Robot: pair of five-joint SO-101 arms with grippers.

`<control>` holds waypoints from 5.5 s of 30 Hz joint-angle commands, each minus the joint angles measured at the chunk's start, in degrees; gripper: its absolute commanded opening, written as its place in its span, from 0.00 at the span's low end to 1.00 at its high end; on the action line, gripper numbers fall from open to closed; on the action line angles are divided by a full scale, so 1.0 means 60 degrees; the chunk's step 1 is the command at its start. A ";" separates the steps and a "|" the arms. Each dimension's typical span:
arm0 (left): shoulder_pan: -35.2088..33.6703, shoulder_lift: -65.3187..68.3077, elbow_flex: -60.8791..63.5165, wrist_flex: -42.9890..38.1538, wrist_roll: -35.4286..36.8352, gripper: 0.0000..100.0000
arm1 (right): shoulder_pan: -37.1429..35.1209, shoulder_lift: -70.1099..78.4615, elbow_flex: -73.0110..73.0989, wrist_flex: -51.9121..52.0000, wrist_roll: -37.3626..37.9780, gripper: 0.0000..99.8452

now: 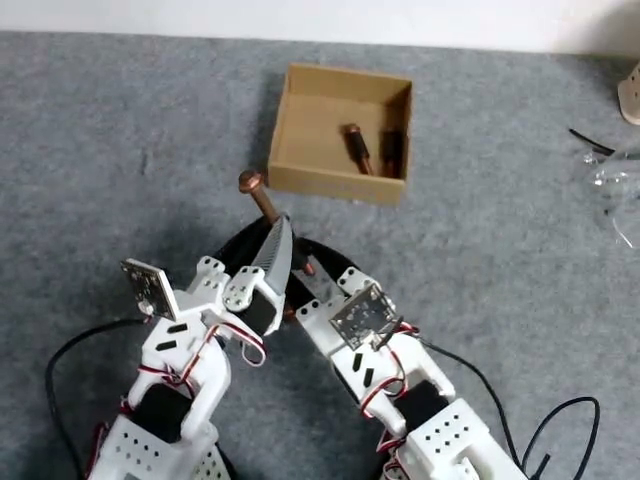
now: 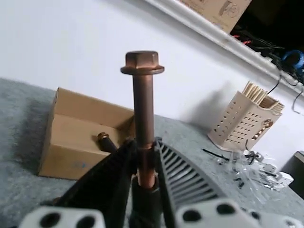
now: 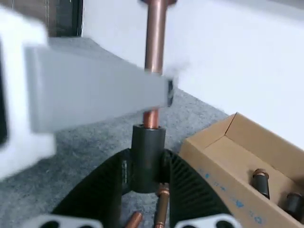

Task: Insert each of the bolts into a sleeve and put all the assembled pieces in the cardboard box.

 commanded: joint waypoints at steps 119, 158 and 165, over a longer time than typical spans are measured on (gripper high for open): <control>-0.0183 -0.0081 -0.0051 0.0864 -0.3531 0.28 | 0.0432 -0.0183 0.1033 -0.0037 0.0088 0.00; -0.0681 -0.0081 0.0168 0.0894 -0.2388 0.28 | 0.0813 -0.0183 0.1033 -0.0051 0.0044 0.00; -0.0608 0.0007 -0.0095 0.0469 -0.2374 0.28 | 0.0799 -0.0183 0.1033 -0.0051 0.0073 0.00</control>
